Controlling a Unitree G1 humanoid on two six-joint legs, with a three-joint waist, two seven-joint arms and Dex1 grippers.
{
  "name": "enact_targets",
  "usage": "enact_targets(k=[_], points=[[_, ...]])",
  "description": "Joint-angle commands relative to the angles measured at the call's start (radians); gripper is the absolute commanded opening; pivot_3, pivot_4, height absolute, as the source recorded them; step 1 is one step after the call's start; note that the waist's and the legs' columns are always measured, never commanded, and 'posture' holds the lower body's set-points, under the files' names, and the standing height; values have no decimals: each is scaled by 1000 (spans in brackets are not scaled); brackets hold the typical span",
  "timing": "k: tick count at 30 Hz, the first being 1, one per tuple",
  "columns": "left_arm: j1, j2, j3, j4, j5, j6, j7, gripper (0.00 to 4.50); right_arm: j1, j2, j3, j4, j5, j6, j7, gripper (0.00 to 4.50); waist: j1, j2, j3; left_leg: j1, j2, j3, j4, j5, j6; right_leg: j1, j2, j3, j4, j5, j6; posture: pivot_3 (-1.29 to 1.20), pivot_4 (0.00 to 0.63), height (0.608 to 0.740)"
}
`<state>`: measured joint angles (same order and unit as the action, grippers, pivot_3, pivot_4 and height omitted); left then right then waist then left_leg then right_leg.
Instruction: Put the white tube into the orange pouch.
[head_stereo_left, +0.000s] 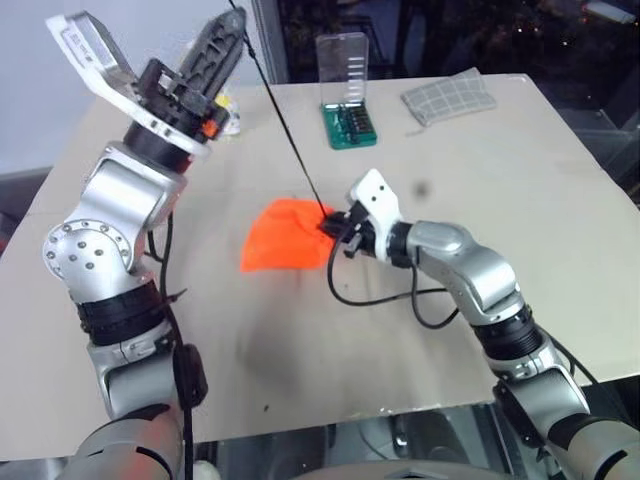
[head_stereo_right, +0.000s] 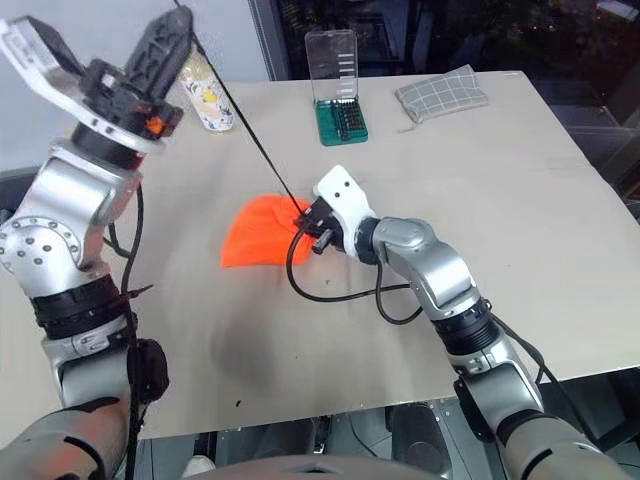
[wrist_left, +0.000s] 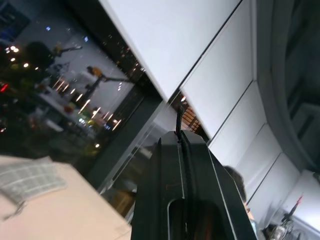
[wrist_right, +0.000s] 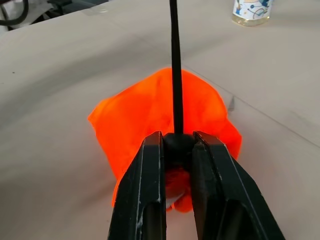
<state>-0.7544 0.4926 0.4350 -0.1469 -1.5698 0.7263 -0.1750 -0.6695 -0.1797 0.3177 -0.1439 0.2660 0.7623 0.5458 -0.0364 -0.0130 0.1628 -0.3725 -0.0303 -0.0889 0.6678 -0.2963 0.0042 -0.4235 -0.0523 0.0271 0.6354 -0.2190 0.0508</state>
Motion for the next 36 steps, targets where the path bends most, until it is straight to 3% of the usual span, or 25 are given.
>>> enact_targets(k=[1,10,12,13,15,16,17,18,21,27,30,36], points=[[-90,16,85,-13,-74,-72,13,0,13,-17,11,12,-27,26,-11,200,0,0,0,0,0,0,0,0,0,0,0,0,0,0,0,0,150,740],[-130,44,103,18,-103,-80,28,0,25,-4,-2,16,-33,4,-8,200,0,-2,0,0,0,0,1,0,0,0,0,0,0,0,0,0,150,740],[-108,48,98,19,-90,-71,18,0,23,12,-31,8,-14,-4,-8,1219,-1,-2,0,0,0,0,1,0,0,0,0,0,1,0,0,0,150,740],[-94,54,94,17,-79,-63,7,253,21,16,-43,-1,-2,-3,-2,1461,-1,-2,0,0,0,0,1,0,0,0,0,0,1,0,0,0,150,740],[-47,72,83,6,-59,-37,-22,803,23,-1,-59,-31,15,8,18,2380,-1,-2,0,0,0,0,1,0,0,0,0,0,1,0,0,0,150,740],[-26,81,77,2,-38,-30,-31,1253,27,-18,-67,-48,26,15,33,2919,-1,-2,0,0,0,0,1,0,0,0,0,0,1,0,0,0,150,740],[-11,87,70,1,-14,-31,-33,2009,33,-37,-75,-64,40,24,51,3689,0,-2,0,0,0,0,1,0,0,0,0,0,1,0,0,0,150,740],[14,95,67,15,15,-32,-30,2267,51,-92,-84,-96,64,41,98,3946,1,-2,0,-1,0,0,1,0,0,0,0,0,1,0,0,0,150,740],[119,128,67,34,102,-15,-64,3395,117,-273,-135,-158,106,62,215,3977,6,-2,0,-1,-1,-1,1,0,0,0,0,-1,-1,0,0,0,150,740],[513,272,-28,-55,440,-12,-233,3395,354,-565,-276,-113,99,-98,365,3977,3,-3,1,-2,0,0,-2,0,0,0,1,-1,-4,0,0,0,150,740],[741,314,-44,-121,598,-69,-318,3395,495,-557,-380,-10,90,-354,405,3977,-3,-2,0,-3,2,1,-3,0,0,-2,2,0,-5,0,0,0,150,740],[1047,267,34,-254,736,-174,-400,3395,663,-551,-524,111,210,-494,570,3977,13,-2,1,-4,6,2,-1,-1,2,-1,0,1,-6,0,0,0,150,740]])
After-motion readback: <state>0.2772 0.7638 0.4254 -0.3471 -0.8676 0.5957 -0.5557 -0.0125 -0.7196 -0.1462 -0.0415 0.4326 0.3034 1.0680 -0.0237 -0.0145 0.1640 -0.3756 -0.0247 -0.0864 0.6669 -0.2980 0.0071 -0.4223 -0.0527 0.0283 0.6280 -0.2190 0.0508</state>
